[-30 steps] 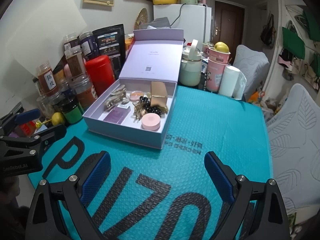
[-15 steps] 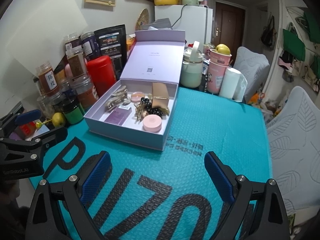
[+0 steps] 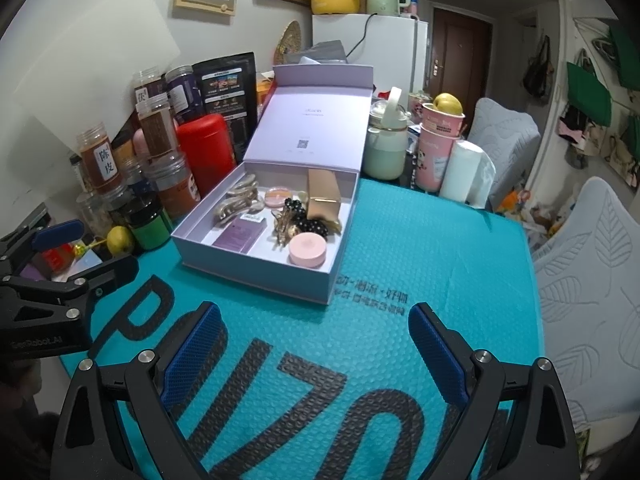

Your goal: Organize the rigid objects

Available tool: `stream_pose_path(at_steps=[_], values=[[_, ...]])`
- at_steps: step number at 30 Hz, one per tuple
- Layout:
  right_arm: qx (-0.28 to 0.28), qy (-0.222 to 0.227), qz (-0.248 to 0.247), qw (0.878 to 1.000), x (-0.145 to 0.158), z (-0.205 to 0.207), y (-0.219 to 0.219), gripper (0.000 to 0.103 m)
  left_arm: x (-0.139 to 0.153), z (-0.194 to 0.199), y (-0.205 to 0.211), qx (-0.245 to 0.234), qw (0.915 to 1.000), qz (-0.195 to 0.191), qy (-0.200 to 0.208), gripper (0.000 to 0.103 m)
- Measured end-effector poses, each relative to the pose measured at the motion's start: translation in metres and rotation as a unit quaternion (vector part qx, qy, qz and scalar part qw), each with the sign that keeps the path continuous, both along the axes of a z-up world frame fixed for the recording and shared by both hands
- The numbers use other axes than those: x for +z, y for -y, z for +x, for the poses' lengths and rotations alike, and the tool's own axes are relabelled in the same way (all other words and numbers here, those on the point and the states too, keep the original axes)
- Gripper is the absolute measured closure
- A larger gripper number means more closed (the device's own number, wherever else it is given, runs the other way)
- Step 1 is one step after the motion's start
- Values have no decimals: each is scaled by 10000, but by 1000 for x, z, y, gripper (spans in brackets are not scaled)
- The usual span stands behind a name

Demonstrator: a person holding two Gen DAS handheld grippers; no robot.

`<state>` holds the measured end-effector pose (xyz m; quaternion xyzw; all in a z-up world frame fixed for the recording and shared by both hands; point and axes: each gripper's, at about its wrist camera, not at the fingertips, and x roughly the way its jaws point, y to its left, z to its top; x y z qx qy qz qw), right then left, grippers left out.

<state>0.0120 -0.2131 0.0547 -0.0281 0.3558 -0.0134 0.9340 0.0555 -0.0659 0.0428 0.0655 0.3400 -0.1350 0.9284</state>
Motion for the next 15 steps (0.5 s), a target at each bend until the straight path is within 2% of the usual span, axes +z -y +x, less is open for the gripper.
stream_pose_path(at_steps=[15], values=[[71,-3,23,10000,1,1,-4,7,-1,-1,-3,37,10000,34,16,3]])
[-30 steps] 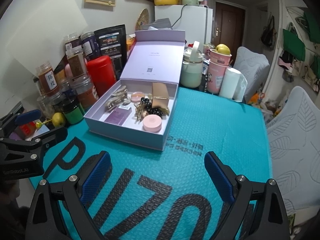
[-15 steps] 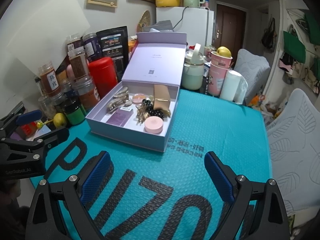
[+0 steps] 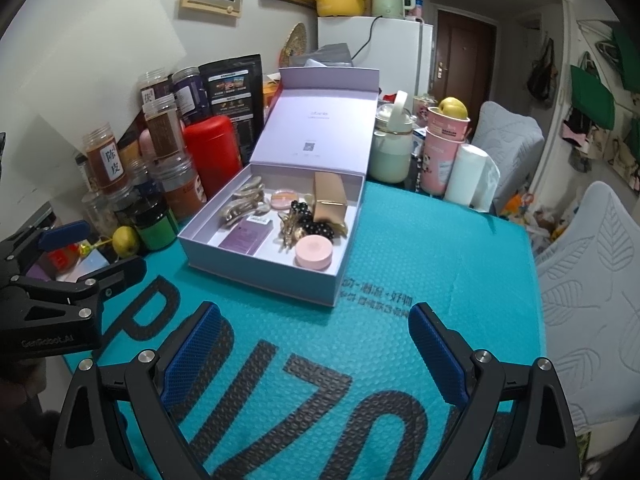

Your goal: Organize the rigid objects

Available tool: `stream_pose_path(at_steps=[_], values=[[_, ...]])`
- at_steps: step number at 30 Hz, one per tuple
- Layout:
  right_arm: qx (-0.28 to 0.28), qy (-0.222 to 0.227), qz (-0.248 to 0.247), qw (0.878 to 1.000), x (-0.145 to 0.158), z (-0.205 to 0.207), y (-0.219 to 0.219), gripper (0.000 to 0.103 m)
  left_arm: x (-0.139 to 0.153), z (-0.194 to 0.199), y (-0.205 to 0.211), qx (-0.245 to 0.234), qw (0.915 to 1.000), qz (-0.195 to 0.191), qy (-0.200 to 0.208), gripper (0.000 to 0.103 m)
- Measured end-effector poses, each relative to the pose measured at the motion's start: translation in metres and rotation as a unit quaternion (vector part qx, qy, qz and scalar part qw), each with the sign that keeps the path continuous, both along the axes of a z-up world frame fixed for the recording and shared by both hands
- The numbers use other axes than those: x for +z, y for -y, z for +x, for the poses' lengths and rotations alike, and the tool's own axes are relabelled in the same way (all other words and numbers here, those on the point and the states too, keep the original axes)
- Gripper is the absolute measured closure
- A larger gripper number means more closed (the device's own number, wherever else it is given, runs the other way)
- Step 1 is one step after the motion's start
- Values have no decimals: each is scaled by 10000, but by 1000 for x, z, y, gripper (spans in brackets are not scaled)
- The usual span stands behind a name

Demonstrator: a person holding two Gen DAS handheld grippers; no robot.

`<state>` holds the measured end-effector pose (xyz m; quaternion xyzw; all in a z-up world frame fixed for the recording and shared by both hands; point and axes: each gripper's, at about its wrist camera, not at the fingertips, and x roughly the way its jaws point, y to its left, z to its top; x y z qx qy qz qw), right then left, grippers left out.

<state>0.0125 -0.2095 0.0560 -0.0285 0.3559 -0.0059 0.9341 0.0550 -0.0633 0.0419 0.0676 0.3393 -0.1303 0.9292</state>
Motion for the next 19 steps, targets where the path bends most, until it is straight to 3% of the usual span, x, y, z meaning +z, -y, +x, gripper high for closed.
stream_pose_path(at_steps=[19], values=[[-112,-79,96,9999,-4,1,7,7,-5,5,1,133,9999,24,-107,3]])
